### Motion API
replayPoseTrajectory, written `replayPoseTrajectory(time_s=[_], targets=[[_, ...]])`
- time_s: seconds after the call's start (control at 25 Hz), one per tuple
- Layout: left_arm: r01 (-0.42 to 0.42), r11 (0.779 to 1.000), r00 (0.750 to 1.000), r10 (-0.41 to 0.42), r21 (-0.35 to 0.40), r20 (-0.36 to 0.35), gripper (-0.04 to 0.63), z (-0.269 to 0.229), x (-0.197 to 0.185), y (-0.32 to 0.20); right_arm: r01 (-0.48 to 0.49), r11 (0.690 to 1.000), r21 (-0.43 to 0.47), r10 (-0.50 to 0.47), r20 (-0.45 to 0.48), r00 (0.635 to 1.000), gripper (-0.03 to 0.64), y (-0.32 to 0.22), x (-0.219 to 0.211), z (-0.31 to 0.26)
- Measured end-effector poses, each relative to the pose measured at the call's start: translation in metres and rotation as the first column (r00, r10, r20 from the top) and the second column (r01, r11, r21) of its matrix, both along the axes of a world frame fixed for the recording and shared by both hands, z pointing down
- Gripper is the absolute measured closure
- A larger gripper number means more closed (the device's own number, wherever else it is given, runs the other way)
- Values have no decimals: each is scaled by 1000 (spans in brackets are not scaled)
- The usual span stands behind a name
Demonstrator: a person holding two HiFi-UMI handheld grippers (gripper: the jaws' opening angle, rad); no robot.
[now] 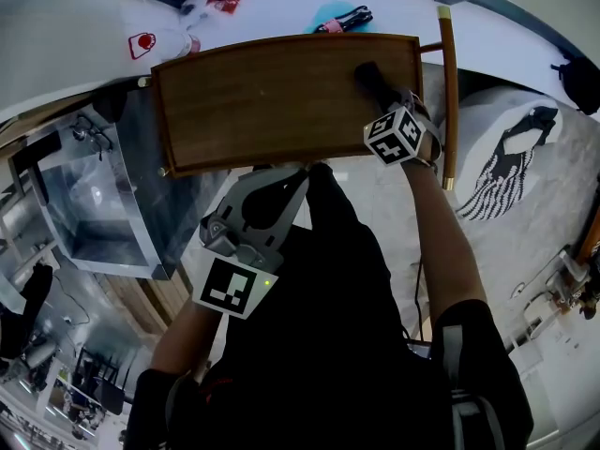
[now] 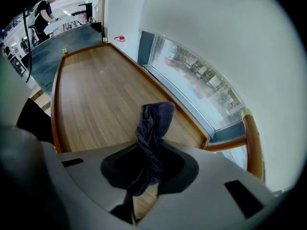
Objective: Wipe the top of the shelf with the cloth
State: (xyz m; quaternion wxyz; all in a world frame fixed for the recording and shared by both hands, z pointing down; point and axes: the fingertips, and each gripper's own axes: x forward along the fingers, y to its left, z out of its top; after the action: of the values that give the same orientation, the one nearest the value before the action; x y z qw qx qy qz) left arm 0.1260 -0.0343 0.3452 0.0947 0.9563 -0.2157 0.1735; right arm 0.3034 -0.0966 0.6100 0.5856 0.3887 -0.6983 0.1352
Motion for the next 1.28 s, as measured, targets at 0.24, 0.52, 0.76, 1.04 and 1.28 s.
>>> replayPoseTrajectory(time_s=[0.24, 0.52, 0.76, 1.04, 1.28], targets=[[64, 998, 998, -64, 5, -13, 575, -6, -48, 3, 92, 996, 19, -93, 38, 995, 546, -4, -70, -22], [196, 981, 980, -196, -11, -26, 577, -5, -126, 9, 283, 959, 7, -282, 105, 954, 546, 0, -205, -22], [283, 959, 958, -284, -32, -38, 577, -2, -185, 22, 443, 897, -7, -435, 174, 884, 546, 18, -326, -13], [361, 931, 931, -363, -43, -43, 575, 0, -244, 32, 581, 814, -12, -566, 210, 798, 546, 42, -422, -8], [415, 908, 908, -418, -57, -43, 575, 7, -278, 42, 651, 759, -28, -631, 219, 745, 546, 62, -466, 2]])
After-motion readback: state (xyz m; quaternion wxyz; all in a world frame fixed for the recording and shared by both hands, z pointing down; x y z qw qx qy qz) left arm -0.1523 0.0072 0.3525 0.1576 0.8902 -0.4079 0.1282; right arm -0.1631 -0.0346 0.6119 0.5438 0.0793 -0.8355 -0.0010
